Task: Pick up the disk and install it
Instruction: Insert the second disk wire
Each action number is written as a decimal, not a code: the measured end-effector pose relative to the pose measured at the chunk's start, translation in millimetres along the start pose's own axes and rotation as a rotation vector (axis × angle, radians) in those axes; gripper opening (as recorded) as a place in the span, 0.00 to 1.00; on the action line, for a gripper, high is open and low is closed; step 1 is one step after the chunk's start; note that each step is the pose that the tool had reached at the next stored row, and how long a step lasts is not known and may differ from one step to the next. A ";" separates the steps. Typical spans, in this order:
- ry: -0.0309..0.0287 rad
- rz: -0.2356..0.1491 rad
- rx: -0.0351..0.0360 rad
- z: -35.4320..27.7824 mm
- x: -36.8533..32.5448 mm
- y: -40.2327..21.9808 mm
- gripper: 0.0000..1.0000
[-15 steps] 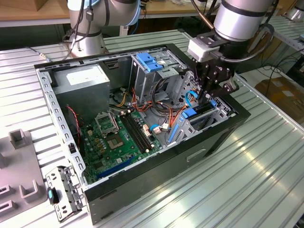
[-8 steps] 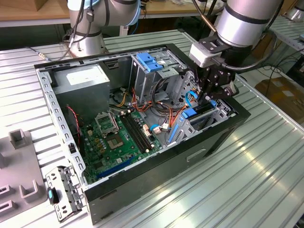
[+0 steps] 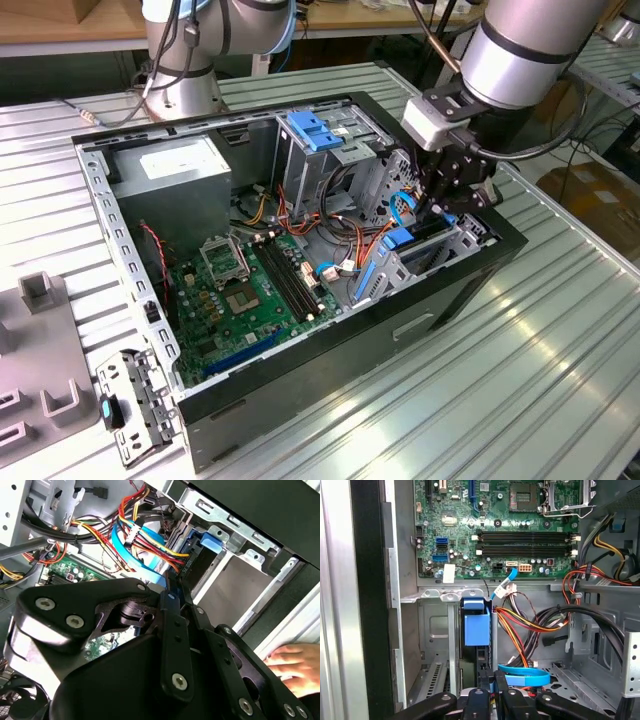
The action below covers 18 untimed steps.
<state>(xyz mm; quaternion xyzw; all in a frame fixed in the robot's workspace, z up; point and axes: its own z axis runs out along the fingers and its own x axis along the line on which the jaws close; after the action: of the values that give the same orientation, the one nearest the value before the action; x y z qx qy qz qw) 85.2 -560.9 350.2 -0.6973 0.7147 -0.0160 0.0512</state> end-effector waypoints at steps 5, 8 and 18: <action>-0.0020 -0.001 0.0079 0.0 1.4 3.3 0.16; -0.0046 -0.001 0.0102 0.6 1.7 5.3 0.16; -0.0048 -0.001 0.0178 1.2 2.4 5.3 0.16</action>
<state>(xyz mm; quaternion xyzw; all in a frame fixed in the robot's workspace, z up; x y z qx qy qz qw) 80.0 -563.1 348.4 -0.6973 0.7140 -0.0208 0.0591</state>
